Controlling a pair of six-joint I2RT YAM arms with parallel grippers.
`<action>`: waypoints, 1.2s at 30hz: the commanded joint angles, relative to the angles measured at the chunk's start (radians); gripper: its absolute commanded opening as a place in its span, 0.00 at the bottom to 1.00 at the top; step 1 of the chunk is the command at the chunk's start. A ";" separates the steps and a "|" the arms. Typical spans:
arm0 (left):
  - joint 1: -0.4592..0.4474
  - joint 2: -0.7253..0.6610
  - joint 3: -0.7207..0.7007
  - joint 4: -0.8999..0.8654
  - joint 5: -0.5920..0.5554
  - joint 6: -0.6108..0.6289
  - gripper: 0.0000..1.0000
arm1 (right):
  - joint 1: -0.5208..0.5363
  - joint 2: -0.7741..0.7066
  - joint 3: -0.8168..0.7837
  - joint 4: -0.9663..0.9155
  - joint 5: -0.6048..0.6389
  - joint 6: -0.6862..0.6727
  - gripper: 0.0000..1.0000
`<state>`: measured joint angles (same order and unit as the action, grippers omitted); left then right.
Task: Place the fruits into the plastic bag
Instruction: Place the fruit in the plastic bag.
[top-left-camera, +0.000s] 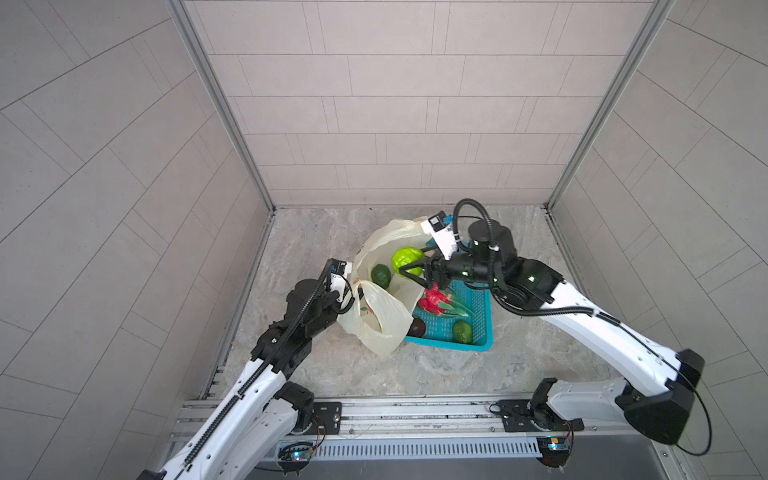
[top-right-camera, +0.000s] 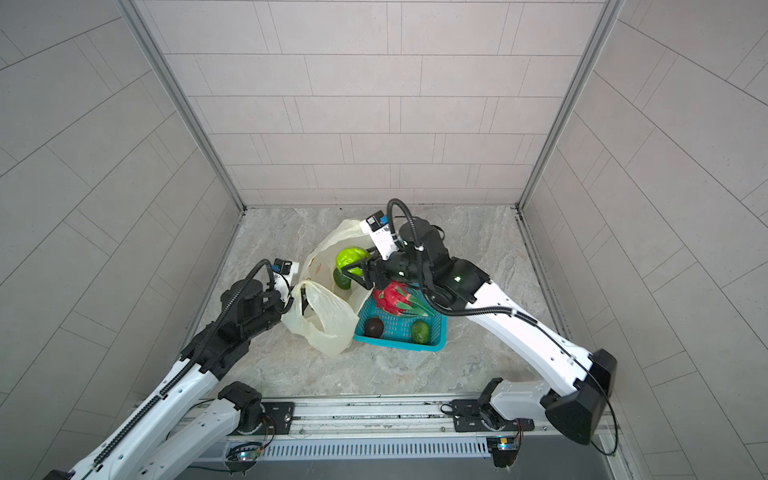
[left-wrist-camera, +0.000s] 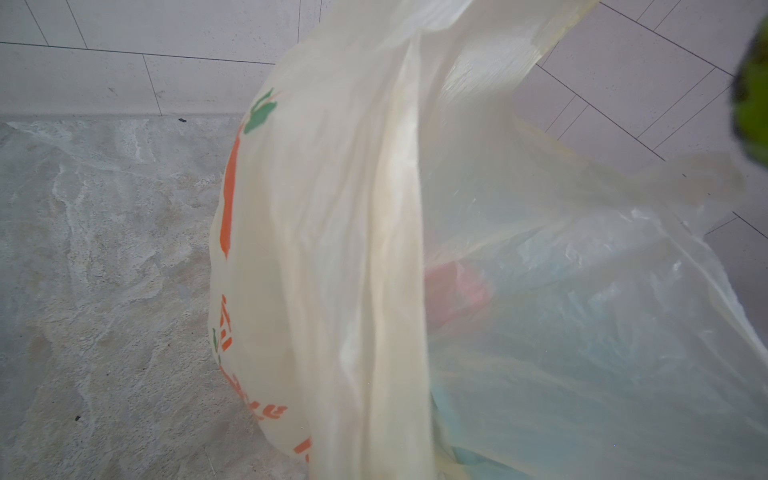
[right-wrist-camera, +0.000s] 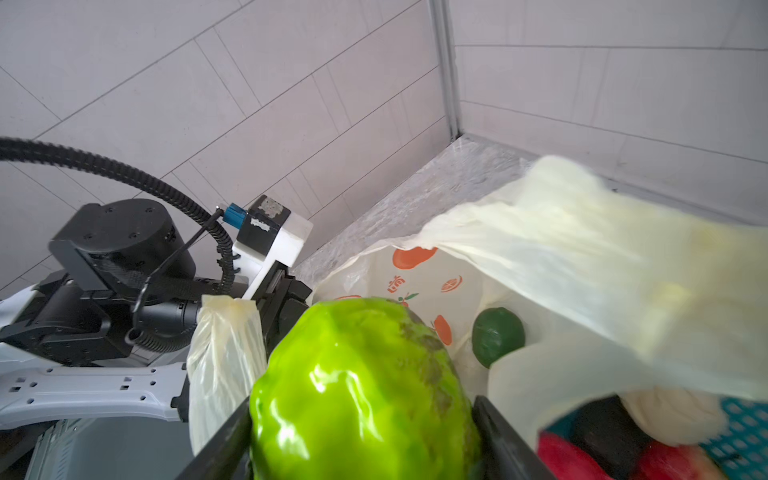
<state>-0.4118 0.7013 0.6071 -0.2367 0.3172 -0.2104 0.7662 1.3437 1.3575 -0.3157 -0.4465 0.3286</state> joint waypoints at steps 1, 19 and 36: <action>0.005 -0.027 0.040 0.008 -0.011 0.000 0.00 | 0.027 0.082 0.035 0.068 0.033 0.003 0.24; 0.005 -0.045 0.042 -0.023 -0.076 0.008 0.00 | 0.129 0.348 -0.006 -0.110 0.159 -0.039 0.38; 0.004 -0.036 0.039 -0.025 -0.078 0.008 0.00 | 0.128 0.247 -0.026 -0.115 0.182 -0.078 0.99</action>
<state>-0.4118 0.6674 0.6189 -0.2596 0.2409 -0.2092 0.8940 1.6493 1.3407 -0.4332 -0.2668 0.2768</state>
